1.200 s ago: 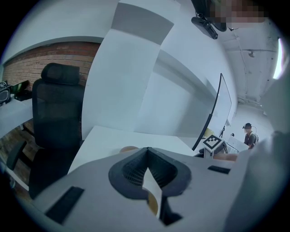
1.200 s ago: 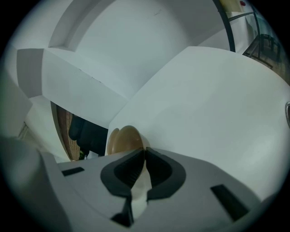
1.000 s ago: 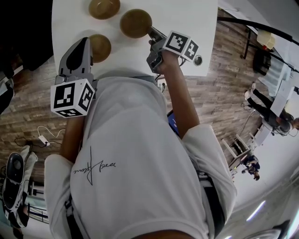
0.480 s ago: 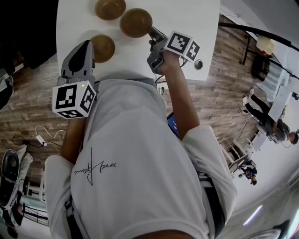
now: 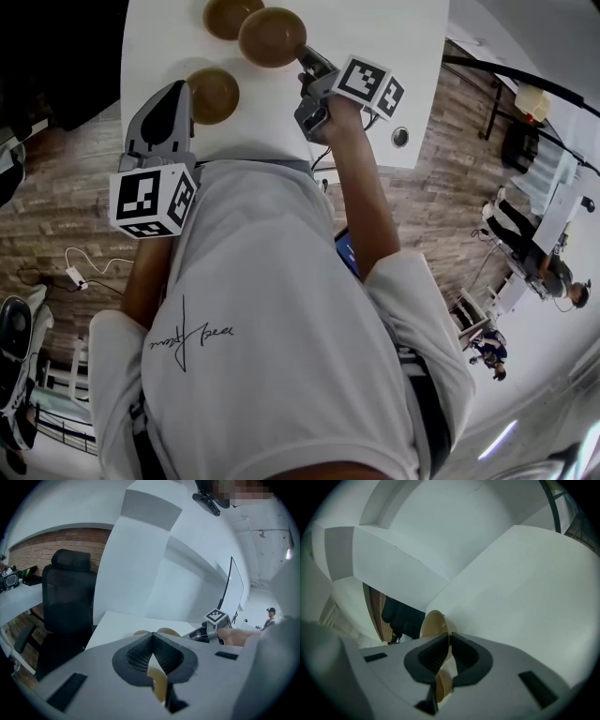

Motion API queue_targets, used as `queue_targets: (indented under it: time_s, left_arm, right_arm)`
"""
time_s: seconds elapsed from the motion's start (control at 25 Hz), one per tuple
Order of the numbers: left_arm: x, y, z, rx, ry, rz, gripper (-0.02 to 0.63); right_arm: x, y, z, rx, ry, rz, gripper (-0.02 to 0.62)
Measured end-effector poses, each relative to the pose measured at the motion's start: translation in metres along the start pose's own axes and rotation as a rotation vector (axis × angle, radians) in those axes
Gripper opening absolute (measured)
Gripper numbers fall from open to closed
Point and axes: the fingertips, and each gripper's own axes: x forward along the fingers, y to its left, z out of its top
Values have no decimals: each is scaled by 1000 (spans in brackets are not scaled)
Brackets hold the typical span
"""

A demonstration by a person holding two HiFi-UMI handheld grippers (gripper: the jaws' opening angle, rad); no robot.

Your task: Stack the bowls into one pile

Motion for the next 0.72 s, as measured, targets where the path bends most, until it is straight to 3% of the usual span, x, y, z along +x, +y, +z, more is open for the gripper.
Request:
queue_targets:
  time_s: [0.72]
  left_arm:
    - [-11,16,-4,-42,-3,45,3]
  right_arm:
    - [27,25,8,-20,38,36,25]
